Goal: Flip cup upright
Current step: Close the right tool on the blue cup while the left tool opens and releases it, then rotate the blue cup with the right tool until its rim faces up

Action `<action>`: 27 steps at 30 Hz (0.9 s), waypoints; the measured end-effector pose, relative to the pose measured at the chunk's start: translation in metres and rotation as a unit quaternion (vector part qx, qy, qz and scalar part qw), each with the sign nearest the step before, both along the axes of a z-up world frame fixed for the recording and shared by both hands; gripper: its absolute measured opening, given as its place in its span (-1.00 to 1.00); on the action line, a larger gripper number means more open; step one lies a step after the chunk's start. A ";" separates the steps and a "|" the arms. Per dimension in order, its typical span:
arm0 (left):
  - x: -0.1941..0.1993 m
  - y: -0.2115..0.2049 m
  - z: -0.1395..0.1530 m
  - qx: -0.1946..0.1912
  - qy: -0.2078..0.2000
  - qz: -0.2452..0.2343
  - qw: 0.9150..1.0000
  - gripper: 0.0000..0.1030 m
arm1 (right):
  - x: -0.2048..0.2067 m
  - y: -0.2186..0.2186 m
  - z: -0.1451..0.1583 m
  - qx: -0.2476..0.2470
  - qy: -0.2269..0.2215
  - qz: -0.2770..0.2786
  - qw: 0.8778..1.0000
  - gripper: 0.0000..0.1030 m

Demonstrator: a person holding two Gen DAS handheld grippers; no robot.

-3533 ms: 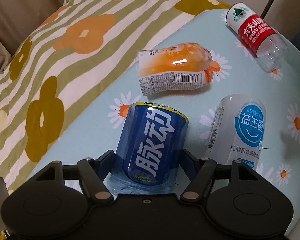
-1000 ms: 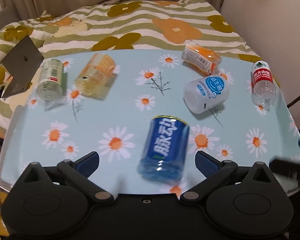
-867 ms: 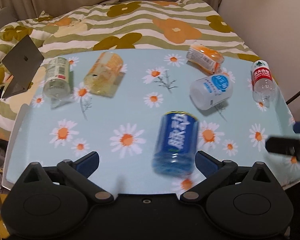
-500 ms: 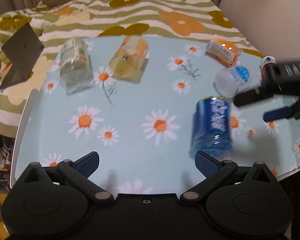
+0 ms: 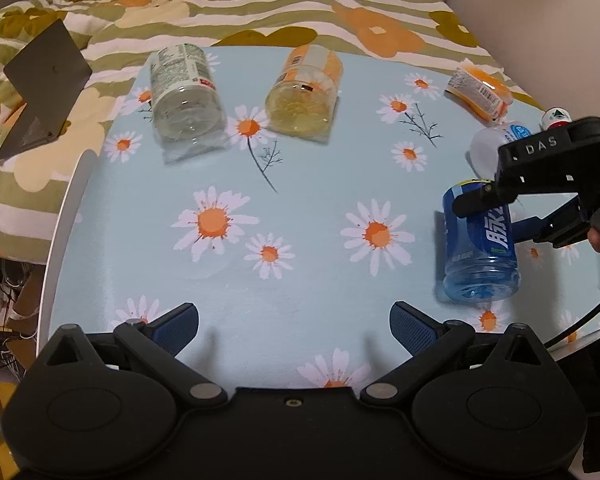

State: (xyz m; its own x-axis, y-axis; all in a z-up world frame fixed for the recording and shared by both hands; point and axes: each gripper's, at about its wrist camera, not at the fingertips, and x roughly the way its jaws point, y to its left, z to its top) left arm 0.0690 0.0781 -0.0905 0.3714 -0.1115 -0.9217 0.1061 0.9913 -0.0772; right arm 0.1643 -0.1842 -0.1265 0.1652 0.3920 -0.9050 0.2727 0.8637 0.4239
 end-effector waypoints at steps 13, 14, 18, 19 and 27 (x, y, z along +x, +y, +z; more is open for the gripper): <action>-0.003 0.000 0.014 -0.008 -0.015 0.007 1.000 1.00 | -0.015 0.000 0.028 0.005 -0.060 0.004 0.998 0.40; -0.004 0.001 0.016 -0.007 -0.019 0.009 1.000 1.00 | -0.018 0.001 0.036 0.001 -0.080 0.006 0.997 0.40; -0.008 0.005 0.024 -0.006 -0.049 0.030 0.998 1.00 | -0.042 0.012 0.059 -0.044 -0.216 0.015 0.975 0.41; -0.008 0.005 0.025 -0.005 -0.053 0.033 0.998 1.00 | -0.050 0.016 0.059 -0.062 -0.255 0.013 0.965 0.41; -0.024 0.007 0.023 0.027 -0.078 0.021 0.996 1.00 | -0.082 0.047 0.013 -0.166 -0.397 -0.002 0.903 0.41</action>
